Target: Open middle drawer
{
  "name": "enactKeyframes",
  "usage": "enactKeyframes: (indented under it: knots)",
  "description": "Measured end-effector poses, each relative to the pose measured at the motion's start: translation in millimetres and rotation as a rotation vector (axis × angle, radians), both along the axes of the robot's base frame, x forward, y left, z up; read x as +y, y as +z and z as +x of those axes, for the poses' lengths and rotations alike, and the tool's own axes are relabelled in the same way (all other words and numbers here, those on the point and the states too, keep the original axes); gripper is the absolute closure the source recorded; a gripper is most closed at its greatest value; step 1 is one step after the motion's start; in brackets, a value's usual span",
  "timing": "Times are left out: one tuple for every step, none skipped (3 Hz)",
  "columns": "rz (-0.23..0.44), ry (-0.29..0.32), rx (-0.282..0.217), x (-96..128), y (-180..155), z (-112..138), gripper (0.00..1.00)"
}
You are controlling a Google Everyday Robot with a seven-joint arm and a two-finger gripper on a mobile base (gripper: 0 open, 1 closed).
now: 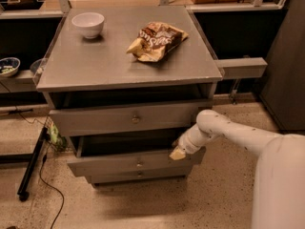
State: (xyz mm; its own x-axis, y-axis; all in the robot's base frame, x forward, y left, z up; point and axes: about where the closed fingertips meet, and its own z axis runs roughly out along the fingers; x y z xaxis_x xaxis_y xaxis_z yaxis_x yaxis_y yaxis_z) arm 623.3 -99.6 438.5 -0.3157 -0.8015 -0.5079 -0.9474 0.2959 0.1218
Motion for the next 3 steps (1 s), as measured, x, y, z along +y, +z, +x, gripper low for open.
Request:
enactKeyframes:
  knots:
    - [0.000,0.000,0.000,0.0,0.1,0.0,1.00]
    - [0.026,0.006,0.024,-1.8,9.1,-6.6,1.00]
    - [0.026,0.006,0.024,-2.4,8.5,-5.8,1.00]
